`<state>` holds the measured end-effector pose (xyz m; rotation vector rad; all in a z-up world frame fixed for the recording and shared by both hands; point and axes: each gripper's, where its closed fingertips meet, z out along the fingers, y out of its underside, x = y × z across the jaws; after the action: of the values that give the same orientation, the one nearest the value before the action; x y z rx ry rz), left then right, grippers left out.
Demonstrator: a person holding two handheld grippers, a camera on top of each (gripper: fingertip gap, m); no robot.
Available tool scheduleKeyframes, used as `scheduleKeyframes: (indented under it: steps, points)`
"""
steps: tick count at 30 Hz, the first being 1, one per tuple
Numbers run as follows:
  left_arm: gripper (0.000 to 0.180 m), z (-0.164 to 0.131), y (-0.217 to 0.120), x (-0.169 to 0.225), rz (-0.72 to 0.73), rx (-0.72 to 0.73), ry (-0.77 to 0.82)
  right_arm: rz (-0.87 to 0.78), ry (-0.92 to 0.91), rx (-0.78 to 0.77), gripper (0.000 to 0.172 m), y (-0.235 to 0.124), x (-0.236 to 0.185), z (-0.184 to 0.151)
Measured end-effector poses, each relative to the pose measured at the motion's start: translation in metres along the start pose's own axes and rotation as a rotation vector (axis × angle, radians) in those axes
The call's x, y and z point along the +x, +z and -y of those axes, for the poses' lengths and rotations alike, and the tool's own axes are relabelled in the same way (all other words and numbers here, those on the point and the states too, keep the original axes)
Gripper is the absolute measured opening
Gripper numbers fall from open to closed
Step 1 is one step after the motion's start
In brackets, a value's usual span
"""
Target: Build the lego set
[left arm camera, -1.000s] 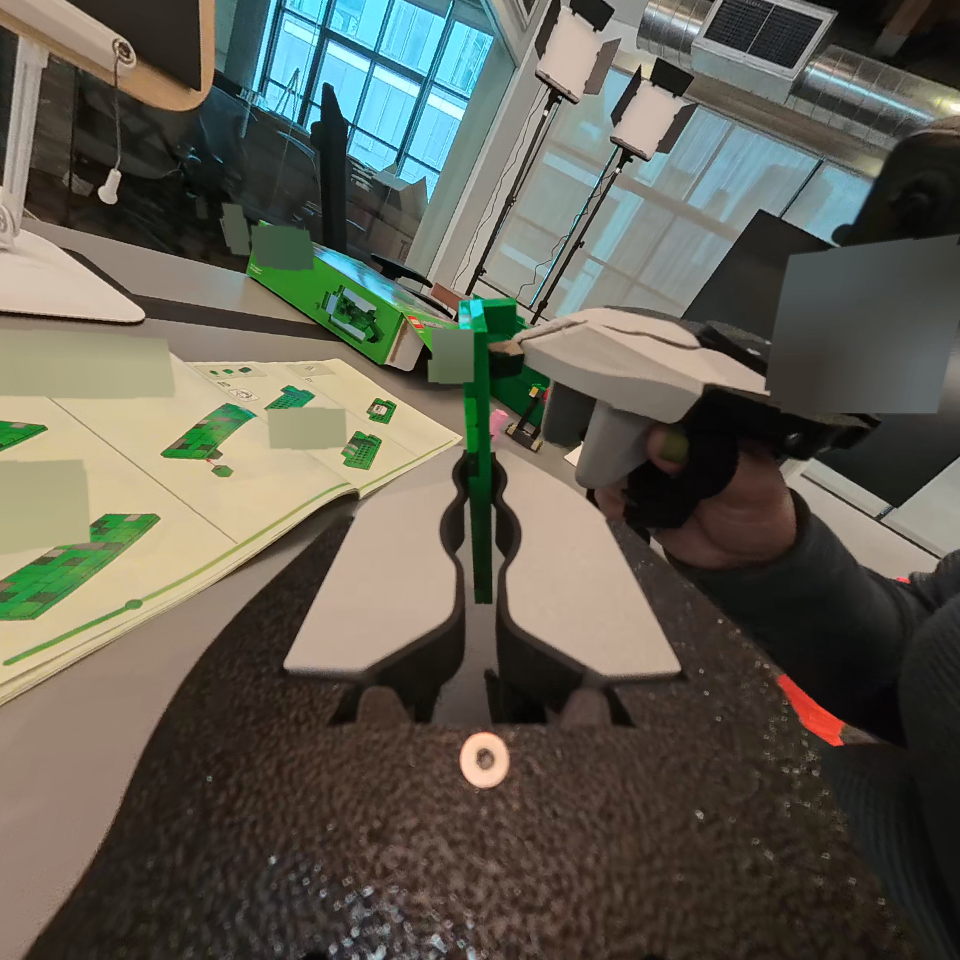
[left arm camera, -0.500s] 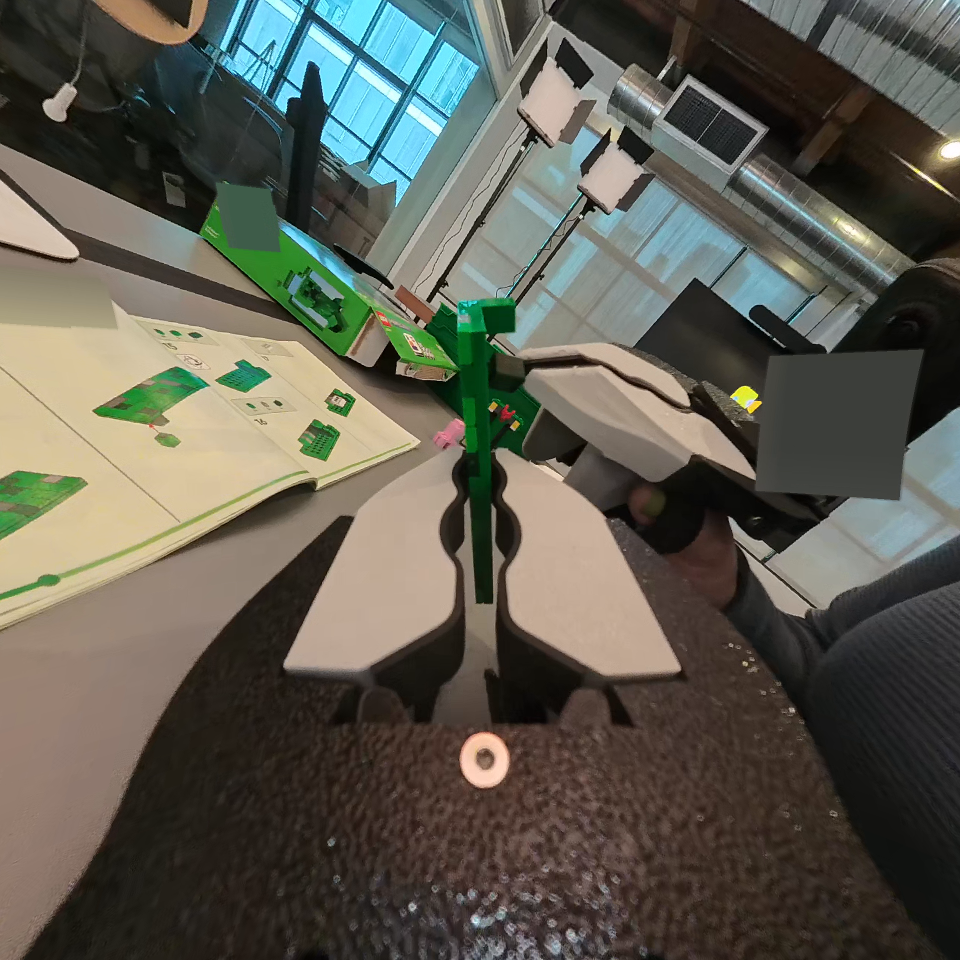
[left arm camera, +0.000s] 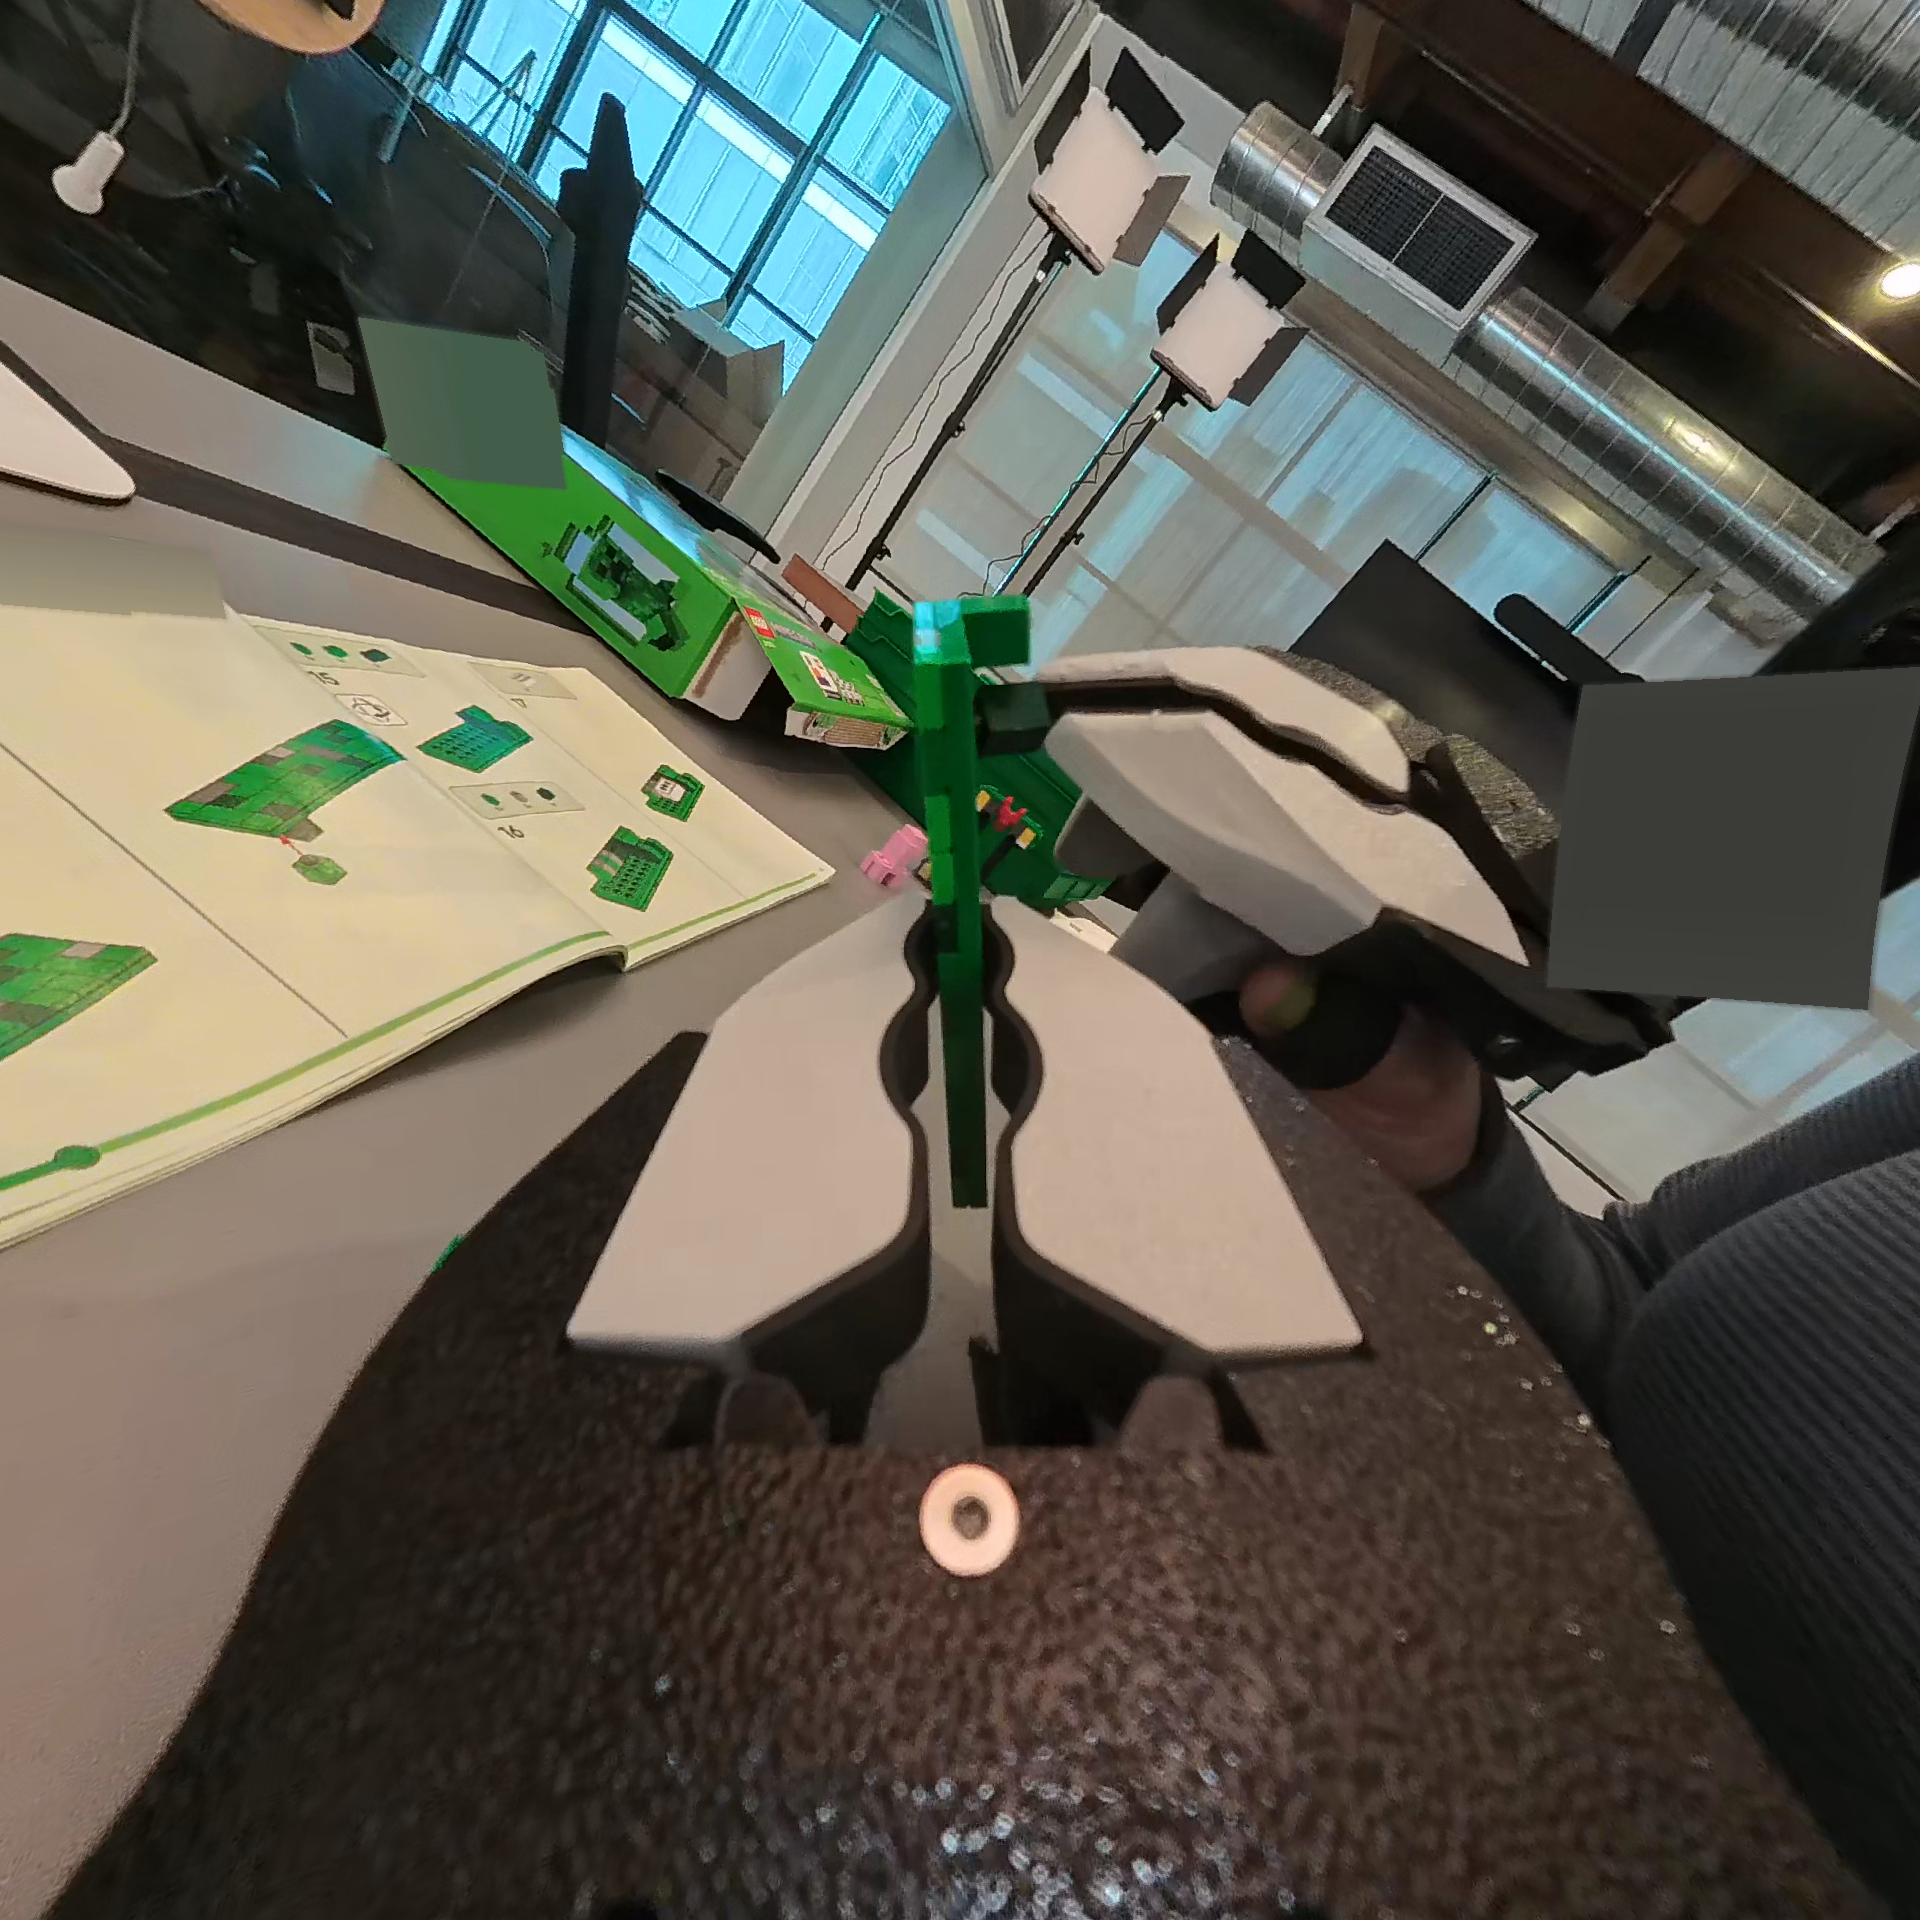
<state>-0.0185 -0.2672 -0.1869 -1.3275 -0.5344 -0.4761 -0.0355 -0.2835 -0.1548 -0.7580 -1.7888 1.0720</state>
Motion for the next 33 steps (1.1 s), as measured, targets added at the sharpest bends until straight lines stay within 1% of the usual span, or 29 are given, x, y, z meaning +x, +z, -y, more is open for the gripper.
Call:
scheduleKeyframes:
  steps: [7,10,16,20,22,23,26,27,29,30,32,33]
  points:
    - [0.006,-0.003,0.002,0.004,-0.034,-0.015,-0.020,-0.037,-0.165,-0.012,0.010,-0.002,0.003,0.002]
    - [0.006,-0.003,0.002,0.006,-0.047,-0.019,-0.021,-0.043,-0.191,-0.032,0.011,-0.001,0.003,-0.001]
    - [0.006,-0.005,0.003,0.004,-0.047,-0.026,-0.048,-0.019,-0.143,-0.055,0.008,-0.002,0.001,-0.006]
    - [0.006,-0.003,0.002,0.002,-0.049,-0.014,-0.082,0.004,-0.041,-0.059,0.008,-0.003,0.005,-0.011]
    - [0.006,-0.001,-0.001,-0.004,-0.022,-0.002,-0.083,0.050,0.045,-0.125,0.008,-0.005,0.010,-0.029]
    - [0.006,0.001,-0.003,-0.007,-0.003,0.003,-0.078,0.089,0.057,-0.199,0.008,-0.007,0.013,-0.045]
    - [0.006,0.006,-0.007,-0.014,0.039,0.018,-0.060,0.250,0.001,-0.530,0.008,-0.023,0.009,-0.111]
    - [0.006,0.007,-0.008,-0.015,0.044,0.023,-0.057,0.268,-0.049,-0.603,0.008,-0.029,0.010,-0.129]
    - [0.006,0.008,-0.009,-0.016,0.048,0.025,-0.053,0.337,-0.154,-0.674,0.008,-0.039,0.004,-0.150]
    - [0.006,0.008,-0.009,-0.016,0.050,0.024,-0.052,0.364,-0.176,-0.677,0.008,-0.042,0.000,-0.155]
    - [0.006,0.007,-0.009,-0.017,0.050,0.023,-0.054,0.403,-0.146,-0.654,0.008,-0.043,-0.008,-0.156]
    - [0.006,0.007,-0.008,-0.017,0.049,0.022,-0.055,0.436,-0.087,-0.635,0.008,-0.043,-0.013,-0.154]
